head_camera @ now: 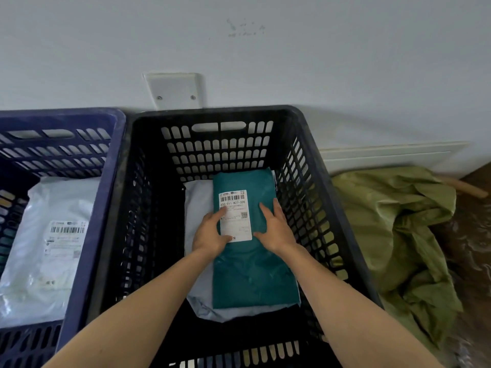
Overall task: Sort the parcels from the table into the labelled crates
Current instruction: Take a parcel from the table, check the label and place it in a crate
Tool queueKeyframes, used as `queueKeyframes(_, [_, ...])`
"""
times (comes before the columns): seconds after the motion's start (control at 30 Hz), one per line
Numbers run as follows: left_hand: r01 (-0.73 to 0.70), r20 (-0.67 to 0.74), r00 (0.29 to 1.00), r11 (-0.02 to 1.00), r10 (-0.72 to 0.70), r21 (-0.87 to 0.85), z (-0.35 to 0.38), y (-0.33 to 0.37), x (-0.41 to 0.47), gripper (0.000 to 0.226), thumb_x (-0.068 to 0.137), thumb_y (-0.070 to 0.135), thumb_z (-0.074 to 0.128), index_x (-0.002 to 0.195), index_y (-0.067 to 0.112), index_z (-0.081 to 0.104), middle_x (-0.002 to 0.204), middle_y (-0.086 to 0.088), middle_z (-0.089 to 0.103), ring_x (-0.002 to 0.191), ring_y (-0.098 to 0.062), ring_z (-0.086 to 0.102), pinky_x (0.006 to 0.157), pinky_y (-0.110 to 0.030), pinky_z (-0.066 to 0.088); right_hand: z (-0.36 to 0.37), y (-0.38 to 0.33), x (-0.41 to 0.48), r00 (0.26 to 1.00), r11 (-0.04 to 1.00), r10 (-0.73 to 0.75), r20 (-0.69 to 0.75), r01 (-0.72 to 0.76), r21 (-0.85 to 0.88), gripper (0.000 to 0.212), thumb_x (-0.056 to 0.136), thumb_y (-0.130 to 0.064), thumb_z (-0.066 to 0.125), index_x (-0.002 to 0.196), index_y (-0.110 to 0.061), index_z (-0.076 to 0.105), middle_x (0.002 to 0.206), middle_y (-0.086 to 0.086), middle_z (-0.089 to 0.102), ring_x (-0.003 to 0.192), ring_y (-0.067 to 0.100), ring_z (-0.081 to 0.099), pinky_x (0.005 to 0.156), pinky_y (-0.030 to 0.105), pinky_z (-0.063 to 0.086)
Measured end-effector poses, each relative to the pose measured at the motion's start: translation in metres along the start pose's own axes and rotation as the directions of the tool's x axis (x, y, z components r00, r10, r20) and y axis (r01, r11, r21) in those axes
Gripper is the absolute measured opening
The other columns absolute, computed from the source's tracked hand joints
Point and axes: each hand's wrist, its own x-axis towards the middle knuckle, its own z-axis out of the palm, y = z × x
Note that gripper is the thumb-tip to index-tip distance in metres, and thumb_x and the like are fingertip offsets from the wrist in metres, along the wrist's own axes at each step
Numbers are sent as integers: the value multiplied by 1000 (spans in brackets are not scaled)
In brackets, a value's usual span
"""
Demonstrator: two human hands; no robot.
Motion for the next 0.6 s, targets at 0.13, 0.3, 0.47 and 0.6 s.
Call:
queueKeyframes(0.13, [-106, 50, 994, 990, 101, 95, 9, -3, 1, 74, 81, 4, 72, 145, 23, 41, 156, 7, 24, 139, -16, 32, 109, -20, 28, 1, 2, 5, 999, 997, -29, 42, 32, -77, 82, 91, -21, 64, 154, -23, 12, 162, 4, -6, 149, 24, 0, 121, 40, 15])
queueKeyframes(0.3, [-110, 81, 992, 986, 100, 124, 15, -7, 10, 73, 84, 9, 71, 146, 26, 37, 159, 7, 16, 142, -17, 26, 116, -28, 26, 3, 6, 10, 997, 993, -7, 78, 16, -113, 80, 94, -22, 60, 155, -24, 7, 162, 6, -8, 149, 26, 0, 120, 40, 14])
queueKeyframes(0.47, [-123, 122, 987, 975, 102, 187, 11, -1, 7, 69, 86, 10, 68, 147, 21, 37, 160, 3, 12, 143, -18, 25, 116, -27, 22, -2, -1, 6, 996, 993, 20, 93, -9, -114, 80, 93, -21, 59, 155, -22, 8, 162, 8, -5, 149, 26, 6, 120, 40, 18])
queueKeyframes(0.6, [-159, 150, 980, 964, 128, 213, -1, 17, -7, 66, 86, 1, 62, 146, 13, 38, 156, -4, 24, 141, -22, 30, 115, -26, 24, -11, -13, -10, 997, 995, -2, 77, 10, -104, 76, 94, -25, 58, 154, -16, 12, 161, 13, 6, 147, 29, 13, 119, 40, 20])
